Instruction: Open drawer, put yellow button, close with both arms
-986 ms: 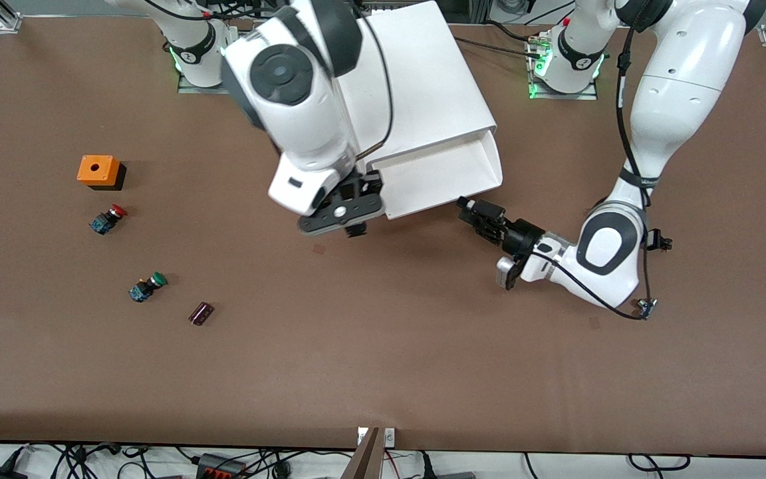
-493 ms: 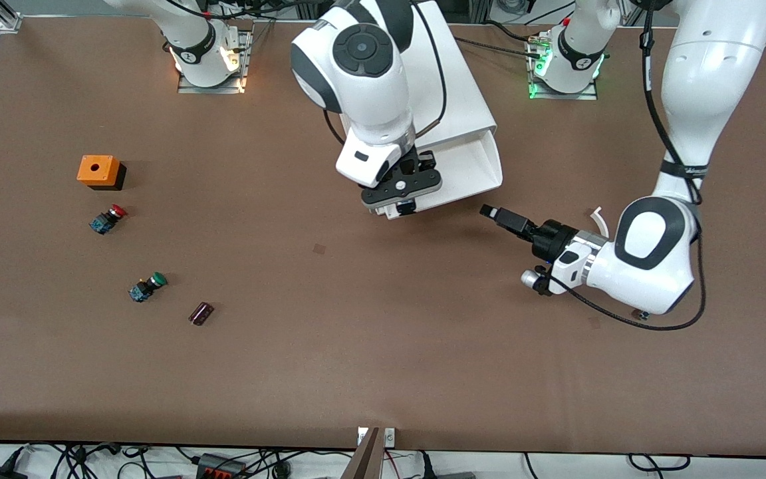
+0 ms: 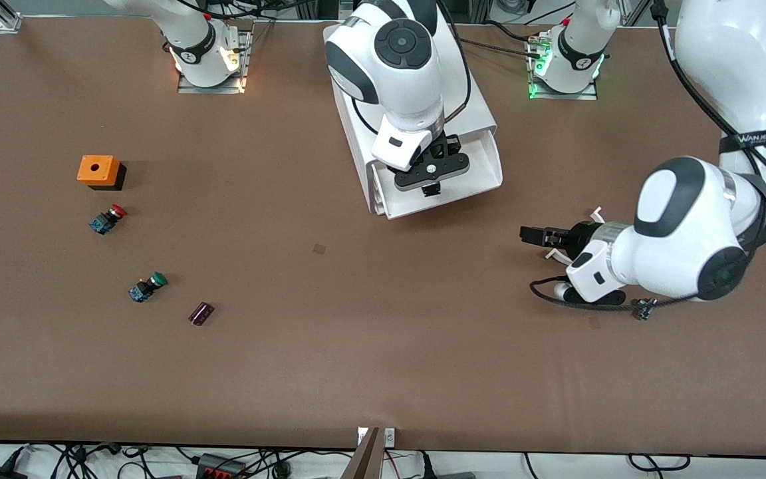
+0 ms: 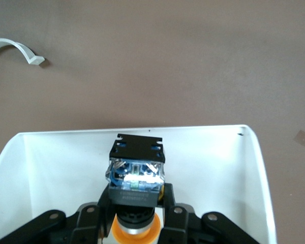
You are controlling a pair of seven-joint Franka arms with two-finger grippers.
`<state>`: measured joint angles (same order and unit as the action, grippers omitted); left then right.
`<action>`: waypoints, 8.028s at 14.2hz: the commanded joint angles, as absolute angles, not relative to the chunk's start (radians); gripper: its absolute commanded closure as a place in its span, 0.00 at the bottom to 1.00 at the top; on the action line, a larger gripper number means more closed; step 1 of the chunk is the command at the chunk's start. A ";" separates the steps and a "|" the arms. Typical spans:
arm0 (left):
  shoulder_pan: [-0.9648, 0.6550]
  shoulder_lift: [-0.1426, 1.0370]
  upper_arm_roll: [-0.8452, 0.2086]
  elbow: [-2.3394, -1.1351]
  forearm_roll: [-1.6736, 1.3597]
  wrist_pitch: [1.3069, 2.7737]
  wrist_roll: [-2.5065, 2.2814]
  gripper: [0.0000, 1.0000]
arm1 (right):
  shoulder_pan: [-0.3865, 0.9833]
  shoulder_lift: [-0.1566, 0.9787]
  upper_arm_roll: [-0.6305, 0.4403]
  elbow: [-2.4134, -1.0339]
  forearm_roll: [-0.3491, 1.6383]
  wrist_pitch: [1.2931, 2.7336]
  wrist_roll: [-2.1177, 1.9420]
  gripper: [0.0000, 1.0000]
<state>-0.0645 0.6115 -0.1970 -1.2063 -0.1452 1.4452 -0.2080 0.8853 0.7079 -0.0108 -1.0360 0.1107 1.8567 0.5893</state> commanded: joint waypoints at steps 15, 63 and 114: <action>-0.095 0.615 -0.192 -1.088 0.049 1.482 -0.276 0.00 | 0.917 0.758 -0.002 -1.002 0.117 1.801 0.592 0.00; -0.123 0.399 -0.652 -1.810 0.029 1.964 -0.963 0.00 | -0.048 0.215 -0.035 -1.405 -0.009 1.589 -0.067 0.00; -0.061 -0.011 -0.038 -1.712 0.031 1.703 0.156 0.00 | -0.032 0.009 -0.034 -1.718 -0.032 1.678 -0.051 0.00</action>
